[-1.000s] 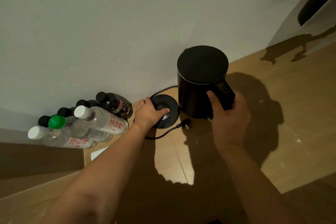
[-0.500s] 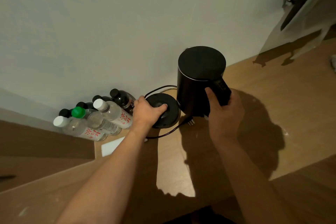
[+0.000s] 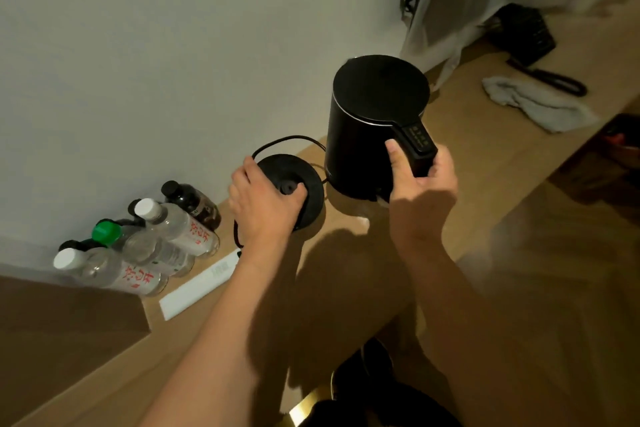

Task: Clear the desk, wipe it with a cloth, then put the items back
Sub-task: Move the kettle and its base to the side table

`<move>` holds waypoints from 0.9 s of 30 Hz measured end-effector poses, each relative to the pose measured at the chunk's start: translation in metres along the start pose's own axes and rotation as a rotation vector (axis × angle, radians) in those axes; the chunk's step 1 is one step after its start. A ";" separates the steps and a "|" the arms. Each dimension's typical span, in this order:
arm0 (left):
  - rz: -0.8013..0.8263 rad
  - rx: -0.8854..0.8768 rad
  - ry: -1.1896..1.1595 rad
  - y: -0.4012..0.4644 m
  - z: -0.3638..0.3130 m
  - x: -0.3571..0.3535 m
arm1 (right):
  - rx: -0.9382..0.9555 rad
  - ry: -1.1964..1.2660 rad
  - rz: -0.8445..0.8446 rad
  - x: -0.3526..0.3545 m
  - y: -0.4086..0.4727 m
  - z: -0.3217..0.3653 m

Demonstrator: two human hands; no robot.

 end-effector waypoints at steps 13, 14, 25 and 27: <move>0.107 -0.385 -0.008 -0.089 -0.160 -0.052 | -0.125 0.084 -0.388 0.187 -0.054 -0.025; 0.121 -0.406 -0.004 -0.101 -0.174 -0.059 | -0.122 0.080 -0.421 0.205 -0.059 -0.025; 0.250 -0.696 0.089 -0.249 -0.346 -0.143 | -0.050 0.027 -0.716 0.421 -0.120 -0.040; 0.256 -0.751 0.119 -0.275 -0.376 -0.156 | 0.006 -0.014 -0.763 0.453 -0.129 -0.042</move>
Point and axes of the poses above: each hand's wrist, its own y-axis towards the middle knuckle, its own x-axis out of the back of the hand, z = x × y, the point moved 6 cm from there along y, towards the middle knuckle, and after that the axes turned 15 degrees about z, right-handed, at the moved point
